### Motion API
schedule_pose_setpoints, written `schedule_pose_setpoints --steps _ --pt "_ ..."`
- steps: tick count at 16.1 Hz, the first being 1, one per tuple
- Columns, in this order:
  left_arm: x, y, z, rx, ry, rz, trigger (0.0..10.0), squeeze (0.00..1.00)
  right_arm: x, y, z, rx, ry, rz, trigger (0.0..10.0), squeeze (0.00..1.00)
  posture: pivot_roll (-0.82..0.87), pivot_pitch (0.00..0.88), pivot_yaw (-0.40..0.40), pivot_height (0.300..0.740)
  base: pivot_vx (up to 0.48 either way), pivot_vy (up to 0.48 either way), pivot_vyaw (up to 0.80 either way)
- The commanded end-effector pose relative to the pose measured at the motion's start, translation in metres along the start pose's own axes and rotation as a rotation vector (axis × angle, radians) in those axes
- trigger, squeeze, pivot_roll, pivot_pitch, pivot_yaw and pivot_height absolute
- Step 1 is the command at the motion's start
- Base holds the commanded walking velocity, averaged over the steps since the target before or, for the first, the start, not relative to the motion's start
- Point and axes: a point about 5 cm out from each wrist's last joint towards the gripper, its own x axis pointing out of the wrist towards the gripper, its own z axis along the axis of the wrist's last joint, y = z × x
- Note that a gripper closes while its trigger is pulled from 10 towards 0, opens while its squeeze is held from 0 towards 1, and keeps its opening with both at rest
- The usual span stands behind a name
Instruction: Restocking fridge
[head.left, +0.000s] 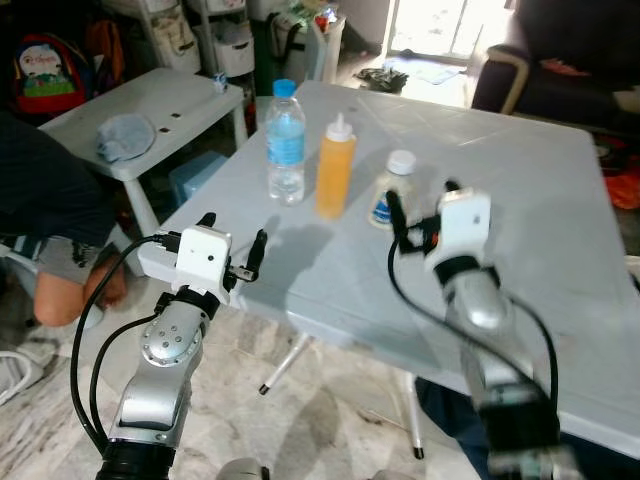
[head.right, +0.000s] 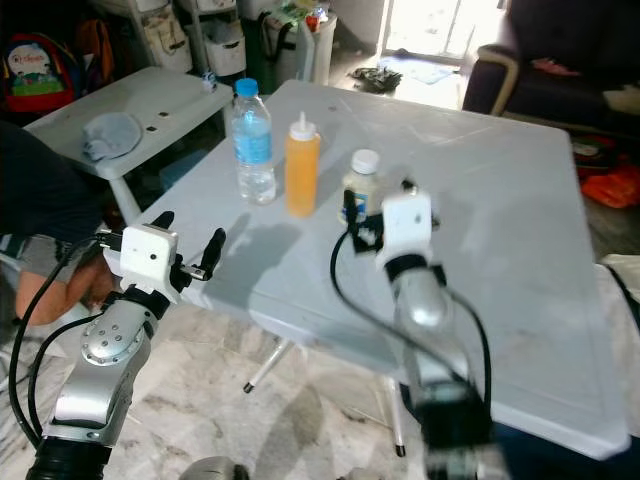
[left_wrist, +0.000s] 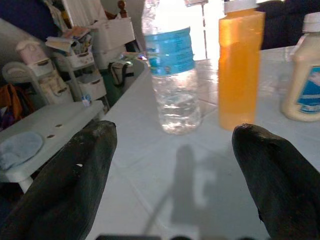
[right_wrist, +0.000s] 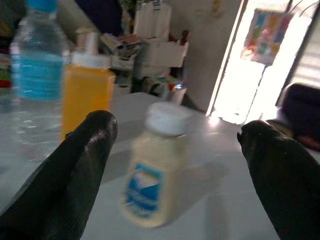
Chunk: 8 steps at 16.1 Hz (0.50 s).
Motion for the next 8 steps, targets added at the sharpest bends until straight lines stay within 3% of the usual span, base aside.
schedule_pose_setpoints --steps 1,5,8 --pt "-0.001 0.001 0.005 0.012 -0.017 0.001 10.0 0.0 0.003 -0.009 0.0 -0.01 -0.004 -0.041 10.0 0.0 0.06 0.033 -0.015 0.74 0.0 0.0 0.0" --pt "-0.006 0.003 0.005 0.026 -0.007 -0.015 10.0 0.0 0.025 -0.018 -0.007 0.002 0.033 -0.026 10.0 0.0 0.09 0.053 0.0 0.74 0.0 0.0 0.0" --pt "-0.008 0.004 0.006 0.035 -0.001 -0.025 10.0 0.0 0.036 -0.011 -0.008 0.008 0.033 0.046 10.0 0.0 0.1 0.068 0.011 0.74 0.0 0.0 0.0"
